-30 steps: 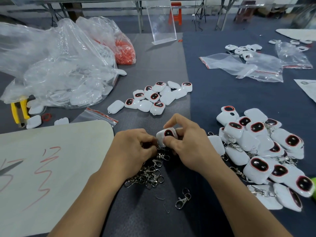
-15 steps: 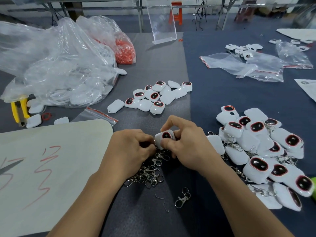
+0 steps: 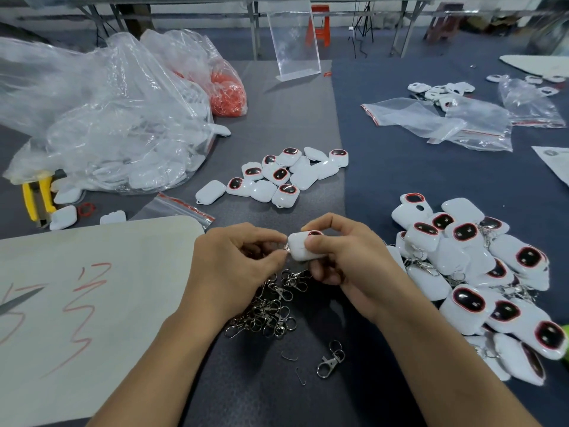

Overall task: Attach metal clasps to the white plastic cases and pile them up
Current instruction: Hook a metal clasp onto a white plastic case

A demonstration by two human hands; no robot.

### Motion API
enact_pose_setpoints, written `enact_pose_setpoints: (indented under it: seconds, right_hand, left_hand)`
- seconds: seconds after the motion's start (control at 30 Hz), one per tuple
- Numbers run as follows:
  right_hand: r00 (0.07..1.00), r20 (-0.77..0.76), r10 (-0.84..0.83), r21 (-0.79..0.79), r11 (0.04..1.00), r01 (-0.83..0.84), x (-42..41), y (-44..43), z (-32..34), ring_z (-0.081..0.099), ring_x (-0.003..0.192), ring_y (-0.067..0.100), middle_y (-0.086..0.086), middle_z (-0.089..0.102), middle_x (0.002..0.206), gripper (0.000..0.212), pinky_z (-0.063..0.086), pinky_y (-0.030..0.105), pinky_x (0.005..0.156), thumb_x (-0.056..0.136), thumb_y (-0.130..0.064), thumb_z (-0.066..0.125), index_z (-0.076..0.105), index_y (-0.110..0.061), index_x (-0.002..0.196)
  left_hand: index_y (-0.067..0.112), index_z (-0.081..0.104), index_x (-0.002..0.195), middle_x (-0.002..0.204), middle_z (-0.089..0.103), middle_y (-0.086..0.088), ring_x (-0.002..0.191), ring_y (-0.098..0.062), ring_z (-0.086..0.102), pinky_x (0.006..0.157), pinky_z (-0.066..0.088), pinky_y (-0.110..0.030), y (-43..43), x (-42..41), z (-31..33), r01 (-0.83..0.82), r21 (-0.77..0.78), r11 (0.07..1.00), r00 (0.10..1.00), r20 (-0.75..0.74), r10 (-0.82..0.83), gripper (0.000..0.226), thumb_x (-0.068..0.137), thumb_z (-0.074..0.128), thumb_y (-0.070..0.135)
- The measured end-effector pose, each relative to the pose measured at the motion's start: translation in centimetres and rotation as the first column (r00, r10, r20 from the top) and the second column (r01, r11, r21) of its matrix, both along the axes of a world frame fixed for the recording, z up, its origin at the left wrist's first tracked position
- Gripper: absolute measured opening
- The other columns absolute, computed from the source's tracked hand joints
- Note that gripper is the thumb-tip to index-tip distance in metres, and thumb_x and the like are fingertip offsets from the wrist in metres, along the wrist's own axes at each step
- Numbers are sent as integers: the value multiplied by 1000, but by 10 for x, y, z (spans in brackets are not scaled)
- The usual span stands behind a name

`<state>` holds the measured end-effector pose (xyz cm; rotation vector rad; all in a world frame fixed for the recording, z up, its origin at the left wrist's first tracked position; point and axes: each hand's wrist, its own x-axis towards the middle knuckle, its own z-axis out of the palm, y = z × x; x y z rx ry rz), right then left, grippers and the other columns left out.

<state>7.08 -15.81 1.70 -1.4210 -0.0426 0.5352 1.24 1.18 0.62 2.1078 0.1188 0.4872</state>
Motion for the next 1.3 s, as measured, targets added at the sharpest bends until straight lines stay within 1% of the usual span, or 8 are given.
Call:
enact_pose_setpoints:
  seconds: [0.1,0.3,0.53,0.63,0.8,1.07,1.13,1.3]
  right_hand:
    - [995,-86,44,75,996,-37,1,-6,5,47,42,16,17,62,69,13,29,21,37,92,5,57,65,-5,93]
    - [999,-23,24,66,998,-23,-4,-4,7,46,39,15,11,61,60,15,29,19,37,91,6,59,66,-7,90]
    - [900,435,-38,-200,970,138,-20,10,0,57,49,13,-2,66,60,11,49,31,48,79,-18,69,68,-28,85]
    - [897,432,-89,-182,966,184,-23,17,-4,57,47,13,-3,66,59,14,46,29,44,86,-14,70,68,-27,86]
    - [990,40,-136,120,984,130,-17,11,4,51,43,19,16,63,66,14,32,21,37,92,7,60,66,-4,97]
    - [989,-138,-53,230,970,84,-11,1,12,52,44,16,15,67,70,14,34,26,49,94,1,58,69,-8,94]
    - [991,-120,-54,219,972,79,-11,1,12,52,45,16,13,69,72,14,35,27,51,93,1,59,70,-9,93]
    - [989,83,-125,76,990,119,-14,5,7,52,43,17,10,65,62,14,35,22,41,89,1,64,68,-11,93]
  left_hand:
    - [36,80,81,65,72,13,51,3,59,53,43,-11,0,2,2,77,-148,986,997,-19,-81,29,71,90,11]
    - [32,79,69,56,64,15,48,3,51,52,37,-10,0,0,4,92,-100,991,994,-50,-97,25,70,89,10]
    - [25,79,79,67,63,7,62,-9,60,61,47,-32,-2,-8,5,6,424,906,999,26,-19,7,83,75,29]
    - [22,76,75,65,61,7,61,-13,59,58,49,-34,-3,-9,3,-47,528,848,997,72,10,13,81,67,29]
    - [33,76,75,65,67,12,58,0,57,57,40,-13,-3,-3,2,-30,38,999,999,15,30,7,71,79,30]
    - [29,83,79,56,66,6,49,-6,51,48,43,-17,-7,1,5,49,-458,887,992,-82,-97,19,77,83,11]
    - [32,82,78,54,64,6,49,-5,50,49,42,-18,-6,2,6,37,-395,918,995,-69,-70,20,77,83,12]
    - [30,75,81,66,62,10,61,-7,57,57,42,-20,-5,-6,6,-1,160,987,999,53,-8,3,79,73,29]
